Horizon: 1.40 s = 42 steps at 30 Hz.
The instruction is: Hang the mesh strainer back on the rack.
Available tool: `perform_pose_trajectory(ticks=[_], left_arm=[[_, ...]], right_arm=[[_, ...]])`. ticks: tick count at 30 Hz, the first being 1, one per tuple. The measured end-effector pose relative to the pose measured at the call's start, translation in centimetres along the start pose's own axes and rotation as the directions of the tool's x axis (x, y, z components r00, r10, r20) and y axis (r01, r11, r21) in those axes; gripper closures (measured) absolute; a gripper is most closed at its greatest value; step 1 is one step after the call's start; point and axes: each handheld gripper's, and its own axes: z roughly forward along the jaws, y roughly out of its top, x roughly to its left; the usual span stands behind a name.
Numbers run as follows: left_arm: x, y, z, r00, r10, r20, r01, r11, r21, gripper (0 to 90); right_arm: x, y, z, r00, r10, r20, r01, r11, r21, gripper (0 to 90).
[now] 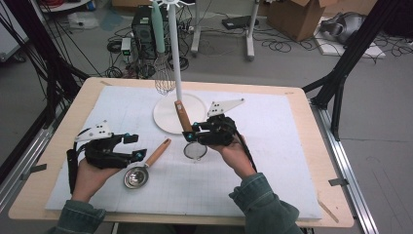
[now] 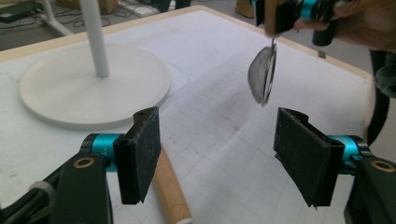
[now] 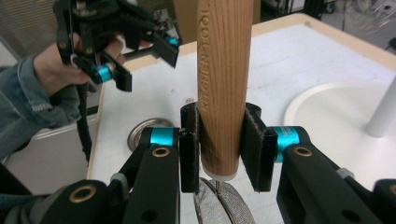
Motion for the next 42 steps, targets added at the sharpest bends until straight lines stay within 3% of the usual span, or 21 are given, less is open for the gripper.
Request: perform_pose_trajectory(ticks=[10,23,42], left_arm=[[0.9,-1.3,-1.4,0.9980,-0.015,-0.062,0.015,0.9999,0.005,27.2],[1.4,-1.7,-2.1,0.9931,-0.018,-0.116,0.019,0.9998,0.008,20.0],[1.8,-1.9,-2.5,0.9905,-0.028,-0.134,0.029,0.9996,-0.001,18.0]], right_arm=[[-1.5,2.7,-1.1,0.9993,0.028,0.024,-0.027,0.998,-0.058,70.8],[-2.6,6.9,-2.1,0.9983,0.009,0.058,-0.004,0.995,-0.095,70.8],[-4.2,12.3,-2.0,0.9962,-0.003,0.087,0.014,0.991,-0.131,70.8]])
